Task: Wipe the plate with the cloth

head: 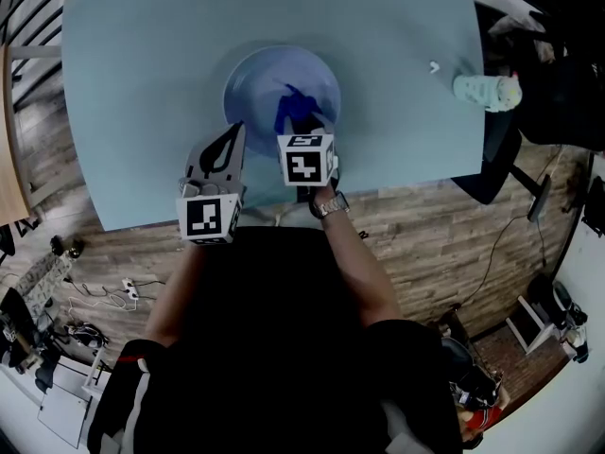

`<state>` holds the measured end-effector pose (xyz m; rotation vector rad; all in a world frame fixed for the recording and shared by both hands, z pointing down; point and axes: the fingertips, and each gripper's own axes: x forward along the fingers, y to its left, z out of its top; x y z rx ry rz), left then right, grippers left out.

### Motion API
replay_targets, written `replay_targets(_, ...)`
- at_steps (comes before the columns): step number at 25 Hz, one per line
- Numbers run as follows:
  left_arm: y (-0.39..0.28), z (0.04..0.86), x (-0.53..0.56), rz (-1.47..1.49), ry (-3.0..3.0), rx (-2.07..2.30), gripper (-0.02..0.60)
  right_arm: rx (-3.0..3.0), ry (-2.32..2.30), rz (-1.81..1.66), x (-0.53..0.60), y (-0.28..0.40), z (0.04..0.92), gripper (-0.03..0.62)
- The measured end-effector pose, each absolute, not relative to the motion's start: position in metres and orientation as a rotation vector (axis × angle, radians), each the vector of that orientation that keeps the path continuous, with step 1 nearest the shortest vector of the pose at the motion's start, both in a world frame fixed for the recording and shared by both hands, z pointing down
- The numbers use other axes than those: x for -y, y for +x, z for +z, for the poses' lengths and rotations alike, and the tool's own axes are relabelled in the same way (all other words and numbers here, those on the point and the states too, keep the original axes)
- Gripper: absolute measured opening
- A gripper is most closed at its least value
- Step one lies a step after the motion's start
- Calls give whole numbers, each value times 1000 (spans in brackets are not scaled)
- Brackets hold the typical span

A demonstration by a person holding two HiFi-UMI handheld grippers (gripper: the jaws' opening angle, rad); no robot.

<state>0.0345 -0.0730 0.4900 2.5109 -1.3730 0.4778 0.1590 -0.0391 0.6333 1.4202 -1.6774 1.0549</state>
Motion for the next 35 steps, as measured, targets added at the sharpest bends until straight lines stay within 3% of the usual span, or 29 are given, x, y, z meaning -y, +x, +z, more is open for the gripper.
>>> replay_targets(25,5,491,97,454,2364,1556,2,1827,1242,910,111,118,627,120)
replay_targets(35,10,499,112,503,2333,1558,2,1788,1278,920,137,143,634,120)
